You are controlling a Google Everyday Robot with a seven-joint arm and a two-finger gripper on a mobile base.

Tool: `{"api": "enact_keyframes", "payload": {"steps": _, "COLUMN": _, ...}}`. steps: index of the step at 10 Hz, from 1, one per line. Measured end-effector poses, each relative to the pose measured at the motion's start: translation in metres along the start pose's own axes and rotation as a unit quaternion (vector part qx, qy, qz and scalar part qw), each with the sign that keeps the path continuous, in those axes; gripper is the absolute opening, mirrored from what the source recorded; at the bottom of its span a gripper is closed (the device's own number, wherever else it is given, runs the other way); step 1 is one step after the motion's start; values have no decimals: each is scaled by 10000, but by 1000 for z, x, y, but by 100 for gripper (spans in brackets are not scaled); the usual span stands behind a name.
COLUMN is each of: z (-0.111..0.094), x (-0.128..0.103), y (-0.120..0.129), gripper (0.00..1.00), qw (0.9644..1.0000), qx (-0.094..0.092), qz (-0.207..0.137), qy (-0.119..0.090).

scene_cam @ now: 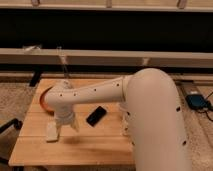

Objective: Drag the ceramic bowl in a circle

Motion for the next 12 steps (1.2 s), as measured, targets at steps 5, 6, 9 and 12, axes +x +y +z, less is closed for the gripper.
{"api": "enact_keyframes", "payload": {"steps": 5, "z": -24, "x": 53, "y": 19, "gripper": 67, "qw": 9986, "qx": 273, "qz": 159, "qy": 430}}
{"api": "enact_keyframes", "payload": {"steps": 6, "z": -33, "x": 72, "y": 26, "gripper": 67, "qw": 9976, "qx": 355, "qz": 178, "qy": 563}}
{"api": "enact_keyframes", "payload": {"steps": 9, "z": -61, "x": 119, "y": 31, "gripper": 67, "qw": 9939, "qx": 540, "qz": 173, "qy": 946}}
{"api": "enact_keyframes", "payload": {"steps": 12, "z": -79, "x": 151, "y": 13, "gripper": 67, "qw": 9912, "qx": 593, "qz": 47, "qy": 1183}}
